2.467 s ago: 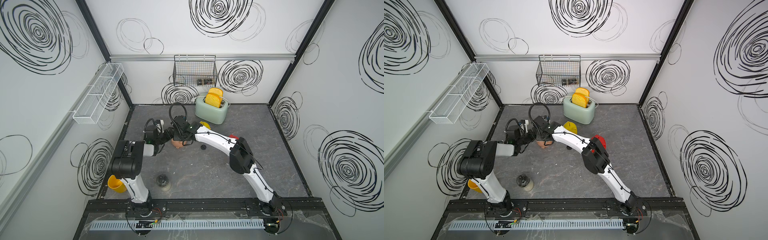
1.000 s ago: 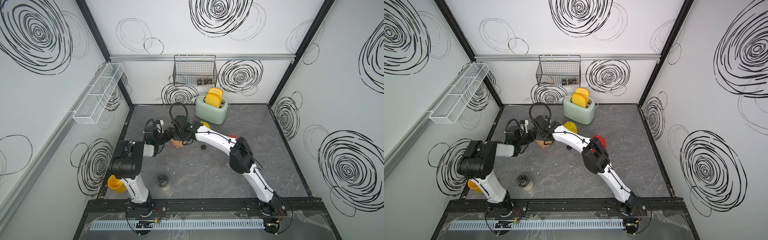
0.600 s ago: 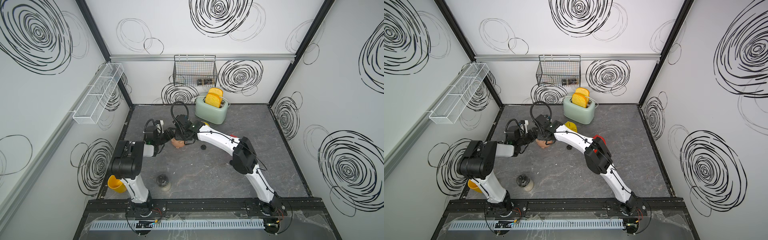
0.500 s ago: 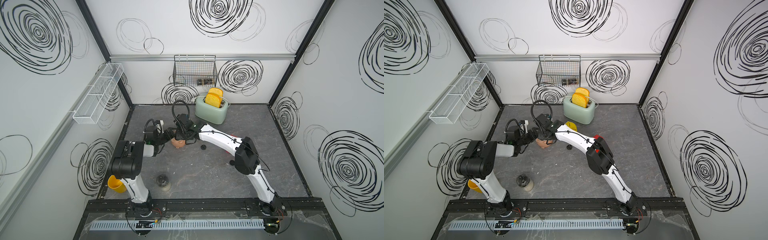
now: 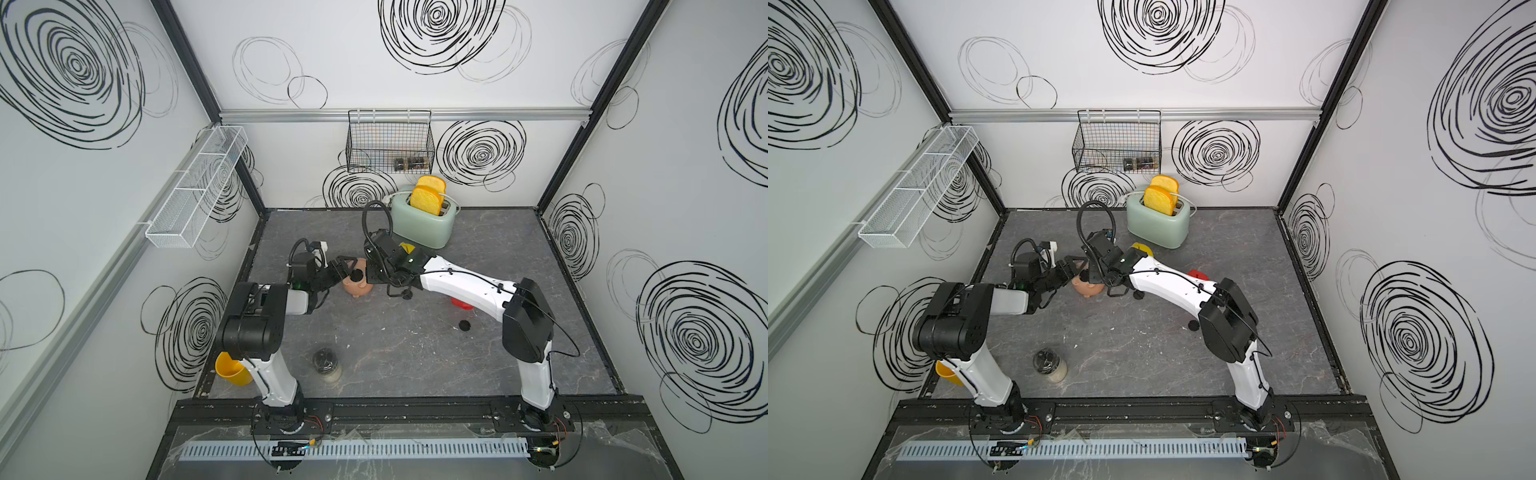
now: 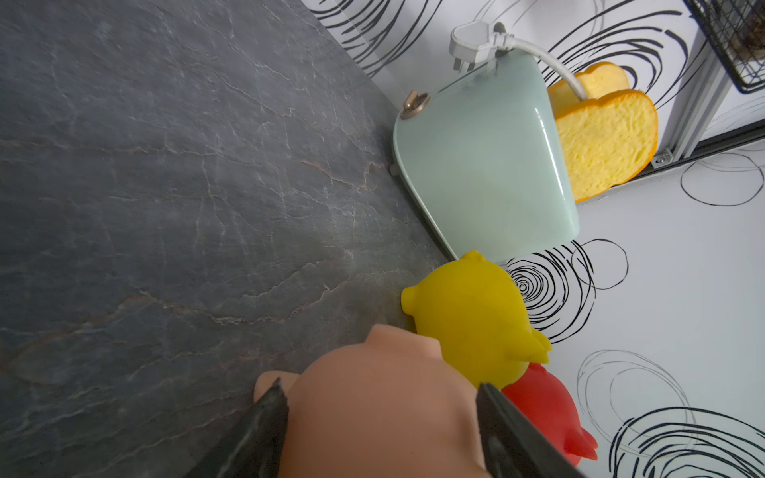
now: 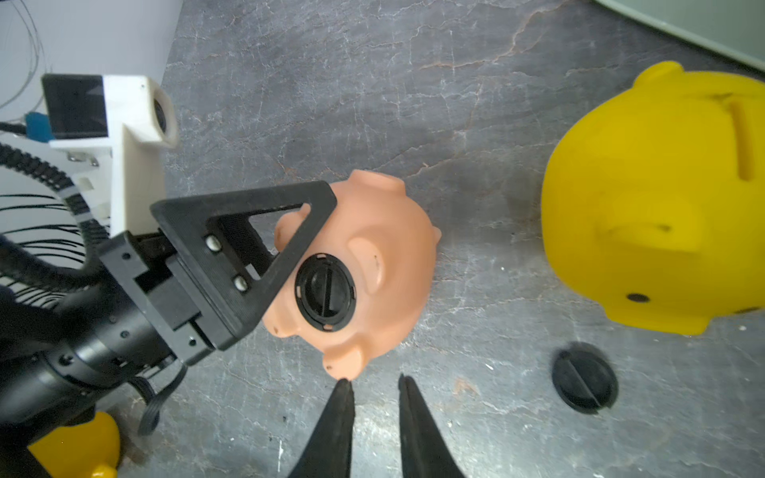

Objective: Close piggy banks
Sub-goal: Screw the knob on the piggy bank.

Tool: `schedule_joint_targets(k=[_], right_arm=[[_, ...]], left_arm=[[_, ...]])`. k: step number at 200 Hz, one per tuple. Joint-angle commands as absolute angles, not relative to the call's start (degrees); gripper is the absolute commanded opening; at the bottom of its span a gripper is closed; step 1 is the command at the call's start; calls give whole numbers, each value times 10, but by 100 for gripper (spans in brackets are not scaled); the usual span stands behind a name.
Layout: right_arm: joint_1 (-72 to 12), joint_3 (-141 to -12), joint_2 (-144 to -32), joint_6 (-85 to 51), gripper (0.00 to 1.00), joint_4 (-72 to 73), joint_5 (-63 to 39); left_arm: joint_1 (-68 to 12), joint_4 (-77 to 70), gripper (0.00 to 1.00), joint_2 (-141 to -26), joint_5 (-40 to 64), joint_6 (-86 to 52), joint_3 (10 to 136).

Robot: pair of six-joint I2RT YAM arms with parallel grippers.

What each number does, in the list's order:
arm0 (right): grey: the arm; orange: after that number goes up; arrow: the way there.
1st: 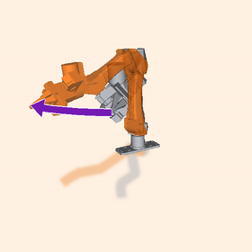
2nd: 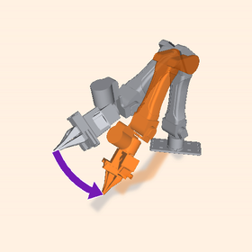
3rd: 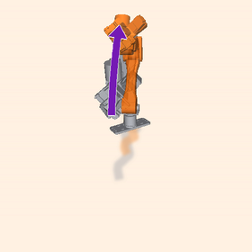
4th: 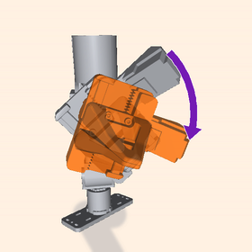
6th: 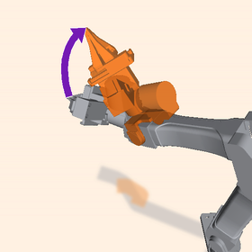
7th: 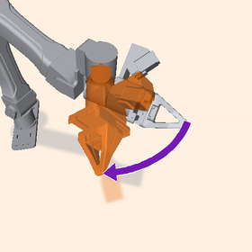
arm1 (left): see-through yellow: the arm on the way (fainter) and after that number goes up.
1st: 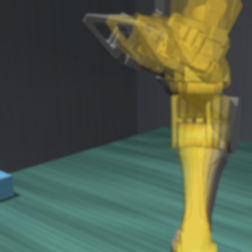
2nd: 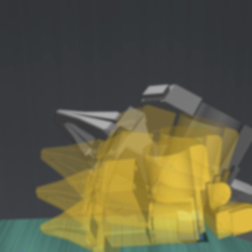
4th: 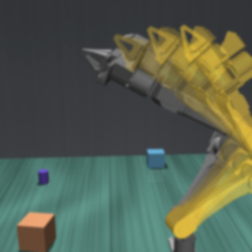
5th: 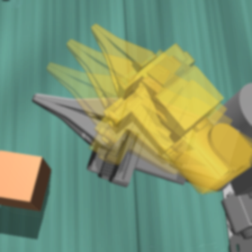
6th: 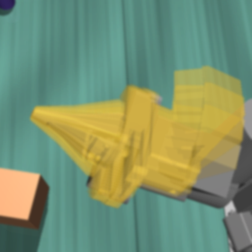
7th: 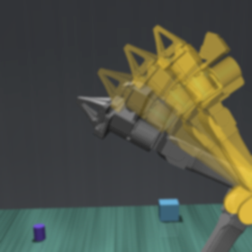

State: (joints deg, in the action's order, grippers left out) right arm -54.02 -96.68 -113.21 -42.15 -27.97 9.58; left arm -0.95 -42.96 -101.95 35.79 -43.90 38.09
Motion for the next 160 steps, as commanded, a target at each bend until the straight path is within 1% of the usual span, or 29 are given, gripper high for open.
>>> schedule_joint_targets(k=[1,48,110,127,139,160], right_arm=[[-543,-935,-1104,-404,25,-226,93],[-543,-892,-1076,-382,27,-198,75],[-543,-867,-1046,-341,31,-179,79],[-542,-856,-1034,-331,33,-174,87],[-542,-848,-1026,-323,35,-171,95],[-540,-833,-1013,-317,37,-168,121]], left_arm=[[-17,-441,76,-1000,367,-450,370],[-17,-447,78,-995,362,-454,374],[-12,-462,83,-972,352,-454,368],[-8,-466,84,-956,343,-454,359],[-6,-473,87,-941,333,-457,349],[-6,-480,87,-914,322,-456,338]])
